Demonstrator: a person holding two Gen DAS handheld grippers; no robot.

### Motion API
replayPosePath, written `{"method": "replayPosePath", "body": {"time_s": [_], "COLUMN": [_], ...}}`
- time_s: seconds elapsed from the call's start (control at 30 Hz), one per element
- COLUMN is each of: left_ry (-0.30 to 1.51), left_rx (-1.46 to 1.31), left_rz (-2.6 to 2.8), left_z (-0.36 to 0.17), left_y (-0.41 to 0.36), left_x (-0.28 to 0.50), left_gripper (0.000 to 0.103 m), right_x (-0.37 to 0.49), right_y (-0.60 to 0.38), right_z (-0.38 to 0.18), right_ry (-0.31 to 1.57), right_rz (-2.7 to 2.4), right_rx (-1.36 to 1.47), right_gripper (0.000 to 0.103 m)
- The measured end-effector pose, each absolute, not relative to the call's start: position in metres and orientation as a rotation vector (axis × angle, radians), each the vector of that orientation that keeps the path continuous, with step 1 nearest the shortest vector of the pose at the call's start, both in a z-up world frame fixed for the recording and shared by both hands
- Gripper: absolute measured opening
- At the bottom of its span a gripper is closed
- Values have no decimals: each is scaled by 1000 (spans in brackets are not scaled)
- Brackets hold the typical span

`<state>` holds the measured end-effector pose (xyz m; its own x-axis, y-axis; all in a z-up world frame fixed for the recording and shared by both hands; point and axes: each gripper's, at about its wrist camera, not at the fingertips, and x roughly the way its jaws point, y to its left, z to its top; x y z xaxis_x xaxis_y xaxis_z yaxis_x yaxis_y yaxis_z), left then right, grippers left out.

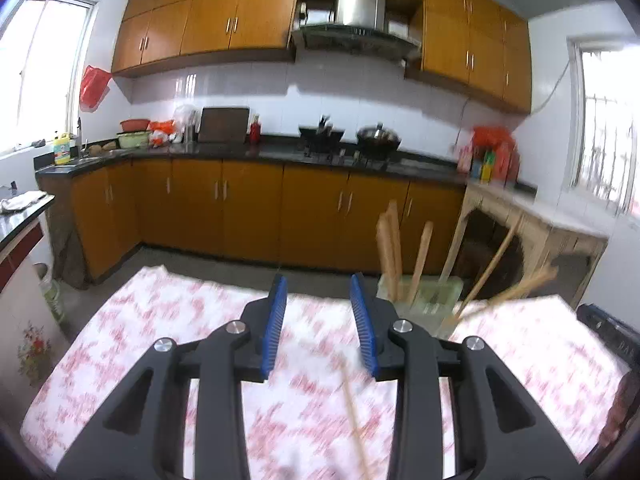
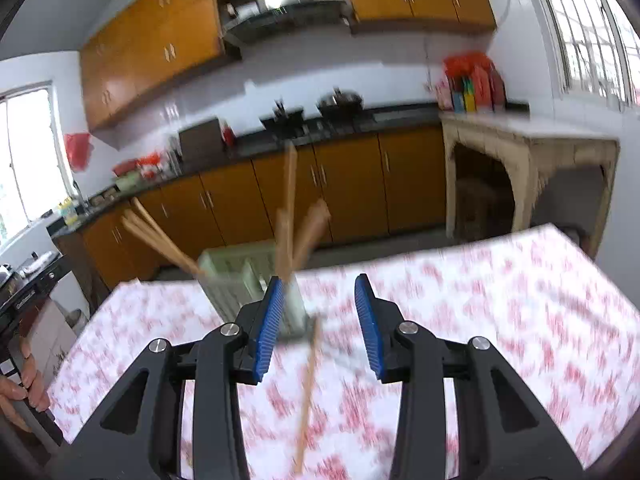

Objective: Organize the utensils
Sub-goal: 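Lower both grippers to the cloth and close each on a loose chopstick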

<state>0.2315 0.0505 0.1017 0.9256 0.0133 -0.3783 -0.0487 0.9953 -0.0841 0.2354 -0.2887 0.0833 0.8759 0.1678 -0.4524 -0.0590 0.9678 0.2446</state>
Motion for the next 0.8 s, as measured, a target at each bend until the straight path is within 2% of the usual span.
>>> {"method": "replayPosePath", "body": {"time_s": [0.3,0.43,0.57,0.7,0.8], "left_ry": [600,663,704,735,754], "left_rx": [-78,-71,-69,-70,-69], "left_rz": [56,39,17,-2,-10], "left_z": [9,-14,-31,-39,-44], "left_y": [56,51,46,38,34], "left_x": [241,244,244,246,249], "left_gripper": [35,35,46,46,46], "right_x": [250,255,258,260,261], "right_y": [-258,-233,-224,-218,-213], "right_z": [-13,-46,-68,-74,-77], "right_ry": [735,822,875,882,885], "right_rz": [165,195,199,186,176], "right_rx": [218,175,180,150,123], "right_gripper": [38,38,38,37,32]}}
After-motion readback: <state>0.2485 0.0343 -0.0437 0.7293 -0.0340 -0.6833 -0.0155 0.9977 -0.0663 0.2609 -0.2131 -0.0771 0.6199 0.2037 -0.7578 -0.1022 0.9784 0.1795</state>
